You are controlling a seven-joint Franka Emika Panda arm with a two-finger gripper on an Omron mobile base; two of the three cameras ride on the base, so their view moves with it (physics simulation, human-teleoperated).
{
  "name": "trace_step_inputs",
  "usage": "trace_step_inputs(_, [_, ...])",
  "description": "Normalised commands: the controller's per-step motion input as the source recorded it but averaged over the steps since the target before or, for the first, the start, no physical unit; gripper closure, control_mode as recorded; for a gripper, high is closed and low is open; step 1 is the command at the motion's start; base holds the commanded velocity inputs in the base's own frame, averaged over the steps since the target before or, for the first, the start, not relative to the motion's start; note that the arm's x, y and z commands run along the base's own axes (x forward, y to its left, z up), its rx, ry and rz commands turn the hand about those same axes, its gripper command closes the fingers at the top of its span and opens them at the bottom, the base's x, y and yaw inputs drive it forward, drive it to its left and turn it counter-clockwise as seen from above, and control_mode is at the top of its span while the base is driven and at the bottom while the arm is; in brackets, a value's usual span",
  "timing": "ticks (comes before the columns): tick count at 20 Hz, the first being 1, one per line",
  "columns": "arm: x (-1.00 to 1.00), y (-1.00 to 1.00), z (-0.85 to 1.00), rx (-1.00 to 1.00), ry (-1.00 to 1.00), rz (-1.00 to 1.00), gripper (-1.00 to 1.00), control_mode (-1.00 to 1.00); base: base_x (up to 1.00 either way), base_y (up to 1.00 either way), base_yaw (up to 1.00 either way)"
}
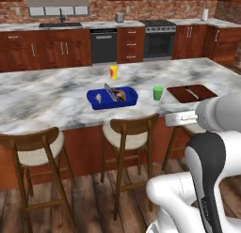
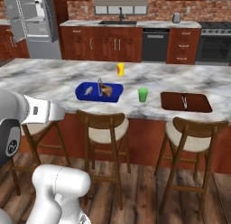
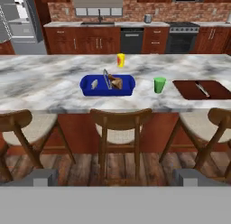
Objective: Gather the broccoli and sweet potato from the fridge and place them on a tray on the dining counter. Then gather the chicken drumstick and fish from the fridge and place them on the other tray.
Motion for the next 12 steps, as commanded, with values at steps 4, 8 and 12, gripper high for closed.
trace_step_inputs(4, [0.0, 0.0, 0.0, 0.0, 0.0, 0.0, -1.0, 1.0, -0.87, 0.51, 0.0])
trace_step_inputs(8, [0.0, 0.0, 0.0, 0.0, 0.0, 0.0, -1.0, 1.0, -0.66, 0.9, 0.0])
trace_step_inputs(12, [0.0, 0.0, 0.0, 0.0, 0.0, 0.0, -1.0, 1.0, -0.06, 1.0, 0.0])
